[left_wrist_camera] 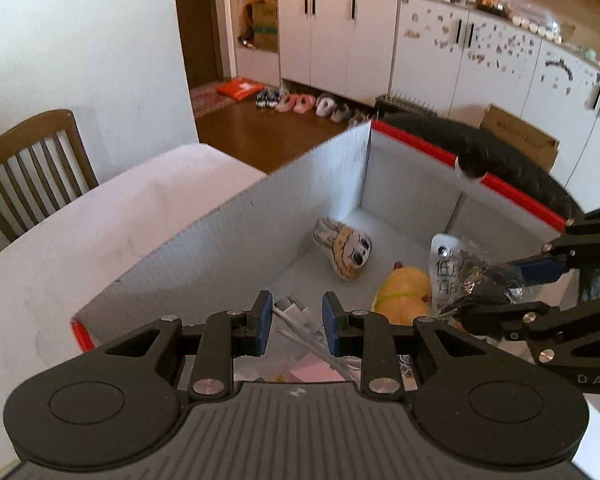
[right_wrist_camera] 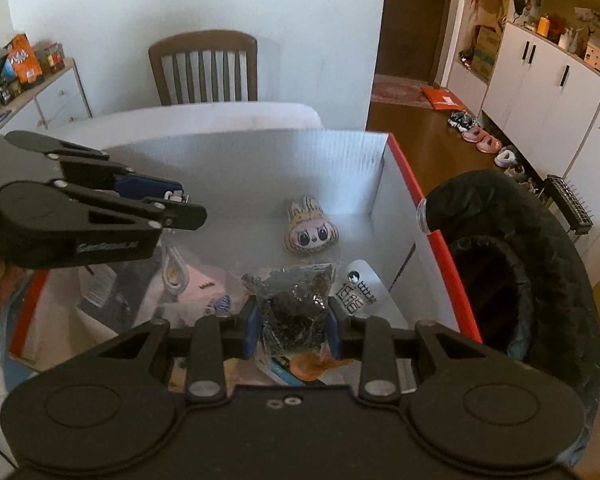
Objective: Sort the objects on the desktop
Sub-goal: 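Open the right tool to drop the black bag while the left tool releases the cable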
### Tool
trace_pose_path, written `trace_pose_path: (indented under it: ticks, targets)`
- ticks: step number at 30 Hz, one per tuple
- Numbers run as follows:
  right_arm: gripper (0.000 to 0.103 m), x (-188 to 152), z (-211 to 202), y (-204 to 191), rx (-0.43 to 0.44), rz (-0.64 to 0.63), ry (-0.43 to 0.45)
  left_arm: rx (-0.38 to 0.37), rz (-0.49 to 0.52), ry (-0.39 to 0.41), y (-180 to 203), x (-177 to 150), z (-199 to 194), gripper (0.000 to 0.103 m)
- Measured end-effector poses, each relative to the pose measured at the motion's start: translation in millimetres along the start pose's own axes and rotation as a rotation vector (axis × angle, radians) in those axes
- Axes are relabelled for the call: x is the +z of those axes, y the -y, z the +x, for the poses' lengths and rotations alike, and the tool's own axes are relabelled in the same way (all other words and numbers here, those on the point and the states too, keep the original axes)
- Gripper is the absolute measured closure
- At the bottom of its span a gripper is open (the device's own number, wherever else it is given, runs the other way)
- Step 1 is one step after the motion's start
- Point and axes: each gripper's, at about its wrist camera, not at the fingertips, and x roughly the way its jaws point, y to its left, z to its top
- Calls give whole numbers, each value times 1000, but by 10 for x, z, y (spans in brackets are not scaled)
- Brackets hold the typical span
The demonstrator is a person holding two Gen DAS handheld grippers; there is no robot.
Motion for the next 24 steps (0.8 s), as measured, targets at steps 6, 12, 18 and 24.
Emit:
trace_pose_path:
  ticks: [6,12,18,24]
  targets:
    - [71,-17,89,77,27,-20,-22,-6,-2,-85,4,21,162,77]
    - [70,-31,169,155,38,-1,-46,-15,-37,-173,-48,56,254,77]
    - [67,-60,219,181,47,-15,-64,-19,-32,-184,-42,47,239,77]
    - [56,-80,181,209,65,-20,-55,-35,-43,-175,-34,40,186,68]
